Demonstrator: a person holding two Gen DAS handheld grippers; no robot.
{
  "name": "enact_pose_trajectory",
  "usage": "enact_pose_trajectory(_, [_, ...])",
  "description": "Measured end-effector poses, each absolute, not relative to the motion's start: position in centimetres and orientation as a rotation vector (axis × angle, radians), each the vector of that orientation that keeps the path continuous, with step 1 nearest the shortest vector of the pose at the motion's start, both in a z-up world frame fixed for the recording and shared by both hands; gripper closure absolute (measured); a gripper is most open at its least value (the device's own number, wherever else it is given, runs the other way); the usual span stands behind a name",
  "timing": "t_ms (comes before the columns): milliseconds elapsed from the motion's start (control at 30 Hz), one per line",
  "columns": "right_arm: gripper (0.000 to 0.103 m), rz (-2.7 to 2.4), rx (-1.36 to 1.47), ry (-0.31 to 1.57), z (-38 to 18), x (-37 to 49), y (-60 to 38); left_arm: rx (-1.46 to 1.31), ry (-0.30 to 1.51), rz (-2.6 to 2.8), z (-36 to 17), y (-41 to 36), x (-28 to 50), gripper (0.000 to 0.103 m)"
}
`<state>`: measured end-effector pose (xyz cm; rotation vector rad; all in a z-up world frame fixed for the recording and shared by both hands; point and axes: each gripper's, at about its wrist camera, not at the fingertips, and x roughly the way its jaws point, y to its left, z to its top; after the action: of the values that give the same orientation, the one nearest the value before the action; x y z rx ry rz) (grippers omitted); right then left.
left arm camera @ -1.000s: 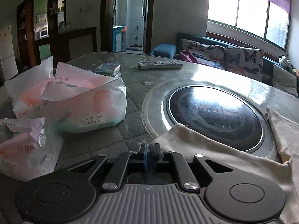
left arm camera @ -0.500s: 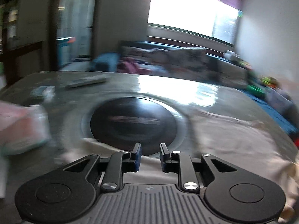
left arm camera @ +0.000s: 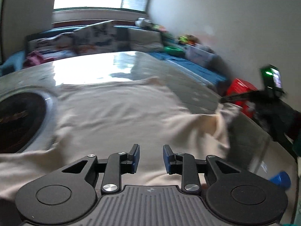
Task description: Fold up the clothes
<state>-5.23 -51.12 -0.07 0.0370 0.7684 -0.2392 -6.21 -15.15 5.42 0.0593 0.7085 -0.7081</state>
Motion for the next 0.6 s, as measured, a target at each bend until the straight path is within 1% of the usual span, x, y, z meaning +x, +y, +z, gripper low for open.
enact_pose_trajectory(33, [0.095, -0.239, 0.034, 0.774, -0.3, -5.0, -51.2, 0.069, 0.706, -0.732, 5.5, -15.8, -6.4, 0.07])
enact_pose_trajectory(133, [0.098, -0.226, 0.029, 0.735, 0.4, -5.5, -51.1, 0.1, 0.697, -0.796, 5.7, -17.8, -7.0, 0.07])
enact_pose_trajectory(300, [0.098, -0.209, 0.067, 0.591, 3.5, -8.3, -51.9, 0.137, 0.69, -0.897, 5.6, -21.0, -7.5, 0.07])
enact_pose_trajectory(433, [0.098, -0.215, 0.106, 0.475, 5.9, -11.5, -53.0, 0.156, 0.718, -0.947, 4.6, -22.4, -7.9, 0.07])
enact_pose_trajectory(533, [0.096, -0.275, 0.121, 0.464, 5.9, -14.8, -54.3, 0.171, 0.739, -0.985, 3.9, -23.4, -8.2, 0.07])
enact_pose_trajectory(600, [0.094, -0.36, 0.101, 0.504, 5.0, -16.4, -55.0, 0.18, 0.753, -1.009, 3.4, -24.0, -8.4, 0.07])
